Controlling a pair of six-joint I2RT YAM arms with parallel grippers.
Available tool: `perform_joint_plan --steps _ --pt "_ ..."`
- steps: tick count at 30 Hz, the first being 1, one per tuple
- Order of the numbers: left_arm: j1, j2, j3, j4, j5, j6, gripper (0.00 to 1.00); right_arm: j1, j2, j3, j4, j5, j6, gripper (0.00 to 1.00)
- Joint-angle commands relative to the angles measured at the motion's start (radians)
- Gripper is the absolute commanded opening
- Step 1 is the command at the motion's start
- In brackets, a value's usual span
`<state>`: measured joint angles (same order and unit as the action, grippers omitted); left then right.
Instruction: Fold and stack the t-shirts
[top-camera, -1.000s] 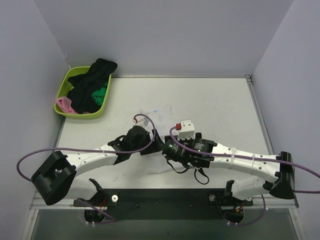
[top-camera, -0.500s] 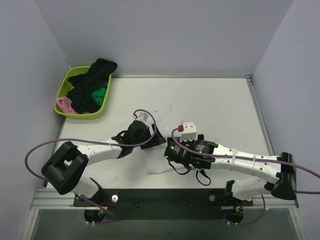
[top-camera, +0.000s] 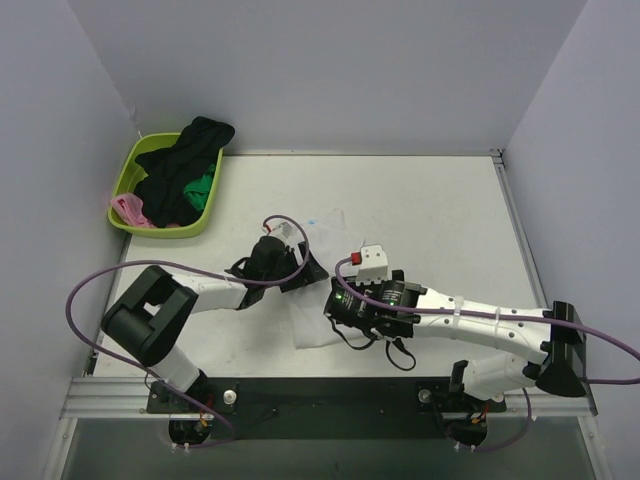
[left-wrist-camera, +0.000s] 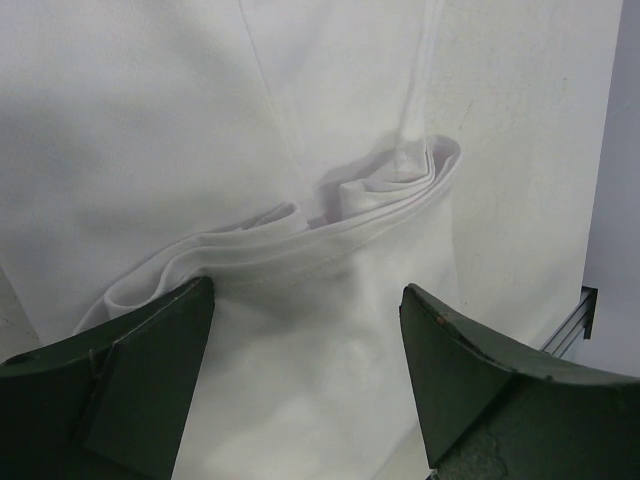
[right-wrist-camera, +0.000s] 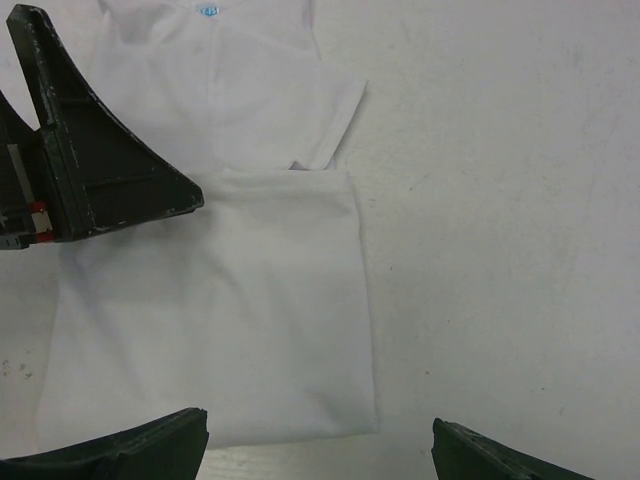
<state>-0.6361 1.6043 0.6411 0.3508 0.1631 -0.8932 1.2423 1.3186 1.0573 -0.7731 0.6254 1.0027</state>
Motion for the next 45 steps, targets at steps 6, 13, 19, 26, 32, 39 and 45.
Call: perform_joint_plan --steps 6,13,19,26,32,39,45 --pt "-0.023 -0.263 0.094 -0.226 -0.039 0.079 0.87 -0.210 -0.168 -0.219 0.208 -0.142 -0.151 0.98" --pt "-0.091 -0.558 0.023 -0.614 -0.155 0.019 0.90 -0.434 -0.190 -0.387 0.464 -0.447 -0.289 0.99" --pt "-0.164 -0.736 -0.099 -0.771 -0.227 -0.096 0.87 -0.535 -0.188 -0.506 0.628 -0.700 -0.306 0.99" --pt "-0.208 -0.800 -0.195 -0.799 -0.209 -0.179 0.82 -0.659 -0.205 -0.608 0.753 -0.923 -0.291 0.98" --pt "-0.247 -0.753 -0.274 -0.684 -0.177 -0.243 0.80 -0.687 -0.193 -0.667 0.794 -0.963 -0.270 0.98" --pt "-0.350 -0.667 -0.305 -0.579 -0.235 -0.316 0.75 -0.689 -0.208 -0.723 0.821 -0.980 -0.245 0.91" --pt "-0.379 -0.597 -0.336 -0.495 -0.254 -0.358 0.72 -0.687 -0.228 -0.763 0.839 -0.995 -0.231 0.85"
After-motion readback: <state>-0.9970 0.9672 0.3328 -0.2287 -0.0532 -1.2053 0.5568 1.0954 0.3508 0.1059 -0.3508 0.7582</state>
